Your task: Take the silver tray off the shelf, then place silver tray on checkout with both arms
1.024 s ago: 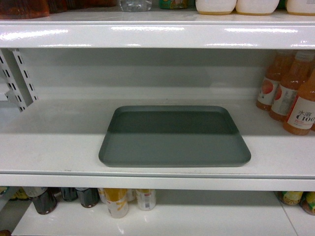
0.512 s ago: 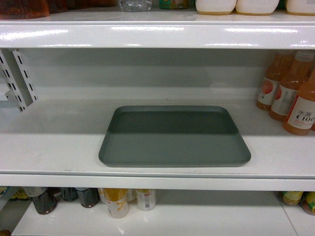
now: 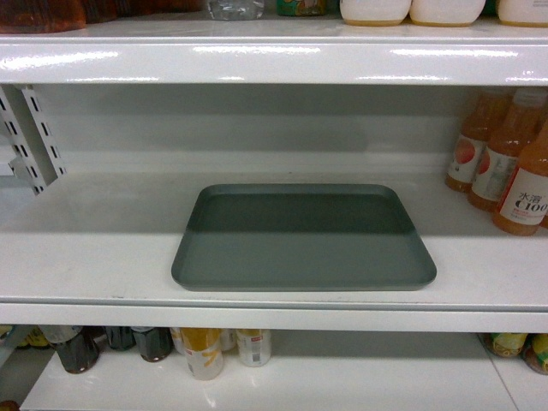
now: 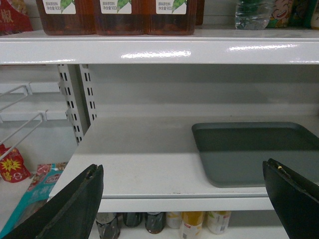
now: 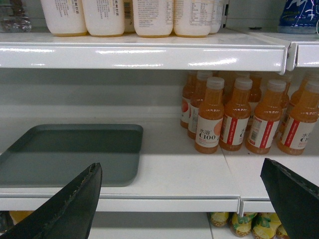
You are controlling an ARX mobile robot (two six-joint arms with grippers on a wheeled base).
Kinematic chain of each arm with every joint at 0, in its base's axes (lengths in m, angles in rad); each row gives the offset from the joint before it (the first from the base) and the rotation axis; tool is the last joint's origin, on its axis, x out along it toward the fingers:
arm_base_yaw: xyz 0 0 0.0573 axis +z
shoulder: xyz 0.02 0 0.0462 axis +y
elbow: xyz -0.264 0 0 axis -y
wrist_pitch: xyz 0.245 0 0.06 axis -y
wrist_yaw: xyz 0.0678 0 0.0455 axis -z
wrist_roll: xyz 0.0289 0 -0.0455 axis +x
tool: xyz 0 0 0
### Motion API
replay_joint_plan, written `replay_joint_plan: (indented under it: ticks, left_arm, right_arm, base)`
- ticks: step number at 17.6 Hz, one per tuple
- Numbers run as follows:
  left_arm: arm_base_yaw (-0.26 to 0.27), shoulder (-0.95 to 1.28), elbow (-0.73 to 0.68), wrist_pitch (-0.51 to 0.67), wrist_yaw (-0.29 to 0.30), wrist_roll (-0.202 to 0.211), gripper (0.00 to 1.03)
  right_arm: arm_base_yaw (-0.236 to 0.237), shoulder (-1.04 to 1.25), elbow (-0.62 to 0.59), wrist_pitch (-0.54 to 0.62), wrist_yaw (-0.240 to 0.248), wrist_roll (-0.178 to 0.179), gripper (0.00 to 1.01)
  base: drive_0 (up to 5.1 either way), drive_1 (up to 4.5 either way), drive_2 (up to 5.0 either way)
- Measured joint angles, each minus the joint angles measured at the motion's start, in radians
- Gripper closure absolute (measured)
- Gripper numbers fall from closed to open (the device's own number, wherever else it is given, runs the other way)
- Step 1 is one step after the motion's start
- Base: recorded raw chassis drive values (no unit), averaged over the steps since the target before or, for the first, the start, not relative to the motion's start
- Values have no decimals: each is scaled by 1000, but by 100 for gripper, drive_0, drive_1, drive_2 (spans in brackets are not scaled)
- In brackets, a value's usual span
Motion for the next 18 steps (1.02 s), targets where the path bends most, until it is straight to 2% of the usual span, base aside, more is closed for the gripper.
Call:
replay_joint_plan:
  ticks: [9,10,11,12,13,14,15,17,18]
  left_arm:
    - [0,0,0,-2,-1,0,5]
    - [-53,51,39,-122,-135,-12,5]
    - [-143,260,101,-127,-328,-36,5]
    - [-134,482,143,-10,-373,-61,5]
    - [-101,653,152,105,-356,-77,5]
    - [-93,835,168,222,-303,-80,5]
    - [-90,1051,220,332,-219,-81,5]
    - [-84,1366,341,458,-119,-89,5]
    - [-84,1496,408,474,-99,-90,5]
  right_arm:
    - [0,0,0,-1,0,0,3]
    - [-34,39,32,-105,-100,-24,3]
    - [-55,209,70,-100,-212,-67,3]
    - [-36,383,100,-13,-296,-98,3]
    - [-13,510,114,61,-302,-105,3]
    - [4,654,132,138,-296,-108,3]
    - [23,798,149,217,-279,-108,3]
    - [73,1092,208,369,-247,-106,3]
    - [95,1223,249,438,-234,-105,3]
  base:
    - [0,0,0]
    - [0,0,0]
    - [0,0,0]
    - [0,0,0]
    - [0,0,0]
    - [0,0,0]
    - [0,0,0]
    - [0,0,0]
    - [0,0,0]
